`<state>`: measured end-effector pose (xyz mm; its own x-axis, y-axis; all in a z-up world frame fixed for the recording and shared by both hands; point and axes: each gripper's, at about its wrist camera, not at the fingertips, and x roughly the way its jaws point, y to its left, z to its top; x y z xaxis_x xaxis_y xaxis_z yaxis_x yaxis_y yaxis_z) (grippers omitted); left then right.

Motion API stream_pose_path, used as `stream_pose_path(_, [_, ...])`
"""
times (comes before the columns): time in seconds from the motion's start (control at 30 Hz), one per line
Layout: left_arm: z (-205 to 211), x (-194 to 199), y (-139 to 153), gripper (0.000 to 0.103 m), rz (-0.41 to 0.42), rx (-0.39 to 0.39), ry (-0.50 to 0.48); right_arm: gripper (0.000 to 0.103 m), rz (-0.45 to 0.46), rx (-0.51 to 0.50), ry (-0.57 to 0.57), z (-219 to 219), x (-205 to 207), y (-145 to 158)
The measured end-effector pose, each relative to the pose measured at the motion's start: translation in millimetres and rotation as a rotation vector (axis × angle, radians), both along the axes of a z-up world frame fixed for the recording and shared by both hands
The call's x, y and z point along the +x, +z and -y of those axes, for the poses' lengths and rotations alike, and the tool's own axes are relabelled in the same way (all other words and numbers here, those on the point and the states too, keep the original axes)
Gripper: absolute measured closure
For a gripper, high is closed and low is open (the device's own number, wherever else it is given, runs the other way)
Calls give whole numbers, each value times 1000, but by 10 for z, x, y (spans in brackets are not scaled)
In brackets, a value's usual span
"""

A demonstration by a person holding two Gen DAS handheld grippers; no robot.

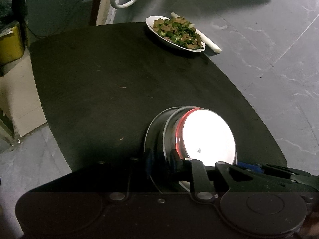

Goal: Organize plates and bowls

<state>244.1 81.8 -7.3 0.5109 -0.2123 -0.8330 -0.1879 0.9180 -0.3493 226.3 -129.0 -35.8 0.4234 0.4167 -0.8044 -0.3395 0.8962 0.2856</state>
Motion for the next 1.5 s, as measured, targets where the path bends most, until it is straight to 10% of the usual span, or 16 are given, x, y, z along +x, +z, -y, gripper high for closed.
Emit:
stream_pose_path(0.5, [64,-251,216,34,83,97,71,52,65,24,14,174,-169,97])
stream_pose_path(1.5, [638,-1410,876,1,329,222,229,3,391,70,34,726,-983,761])
